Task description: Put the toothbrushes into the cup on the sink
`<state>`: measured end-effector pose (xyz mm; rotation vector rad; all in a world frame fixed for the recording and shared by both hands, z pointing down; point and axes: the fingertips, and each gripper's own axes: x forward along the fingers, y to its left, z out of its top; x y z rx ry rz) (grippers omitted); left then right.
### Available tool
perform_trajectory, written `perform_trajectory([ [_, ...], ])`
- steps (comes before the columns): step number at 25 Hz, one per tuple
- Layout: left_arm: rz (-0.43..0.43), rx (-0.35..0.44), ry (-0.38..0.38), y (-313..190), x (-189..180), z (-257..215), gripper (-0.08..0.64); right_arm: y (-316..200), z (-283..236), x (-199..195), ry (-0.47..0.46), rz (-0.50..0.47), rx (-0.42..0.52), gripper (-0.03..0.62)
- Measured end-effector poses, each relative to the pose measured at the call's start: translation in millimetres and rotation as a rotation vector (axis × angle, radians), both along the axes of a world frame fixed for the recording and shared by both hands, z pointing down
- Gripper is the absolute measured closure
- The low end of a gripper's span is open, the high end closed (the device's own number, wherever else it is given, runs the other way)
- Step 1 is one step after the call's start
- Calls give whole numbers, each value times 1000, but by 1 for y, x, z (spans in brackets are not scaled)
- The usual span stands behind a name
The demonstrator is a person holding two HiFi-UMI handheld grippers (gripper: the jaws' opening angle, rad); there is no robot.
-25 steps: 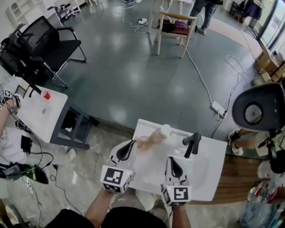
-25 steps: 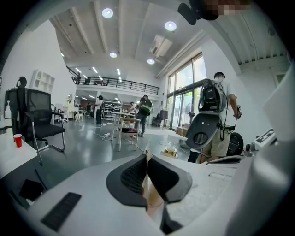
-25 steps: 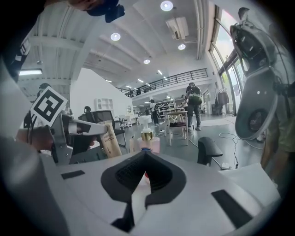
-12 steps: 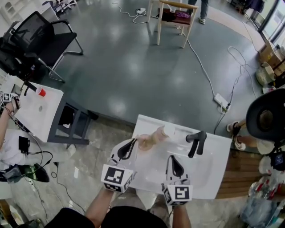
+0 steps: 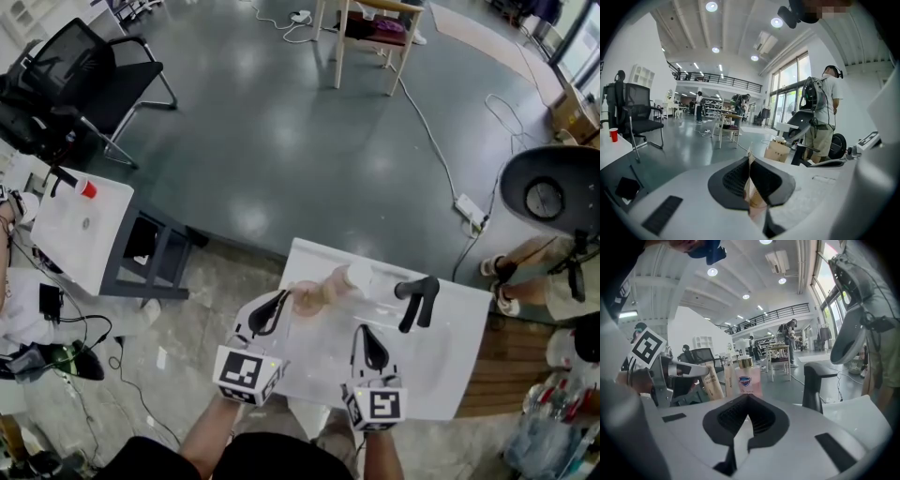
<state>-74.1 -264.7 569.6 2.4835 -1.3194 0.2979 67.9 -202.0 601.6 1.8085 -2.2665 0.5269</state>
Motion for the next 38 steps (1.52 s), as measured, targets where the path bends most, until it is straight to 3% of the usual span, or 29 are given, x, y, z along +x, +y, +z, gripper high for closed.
perform_trajectory([
  [7, 1, 20, 10, 2, 4, -5, 539, 6, 8, 4, 10, -25, 2, 594],
  [10, 24, 11, 0, 5, 8, -6, 432, 6, 7, 5, 11, -22, 3, 594],
  [13, 32, 21, -3, 5, 10, -9, 394, 7, 5, 6, 10, -21, 7, 594],
  [19, 19, 37, 8, 7, 10, -15, 391, 10, 4, 6, 10, -17, 6, 594],
  [23, 9, 0, -10, 13, 8, -18, 391, 10, -5, 6, 14, -25, 27, 594],
  [27, -8, 89, -18, 11, 4, -40, 391, 12, -19, 7, 31, -33, 35, 594],
  [30, -27, 81, -20, 22, 1, -50, 393, 14, -39, 7, 40, -39, 53, 594],
  [38, -80, 156, -29, 55, -3, -98, 427, 29, -82, 3, 44, -110, 150, 594],
])
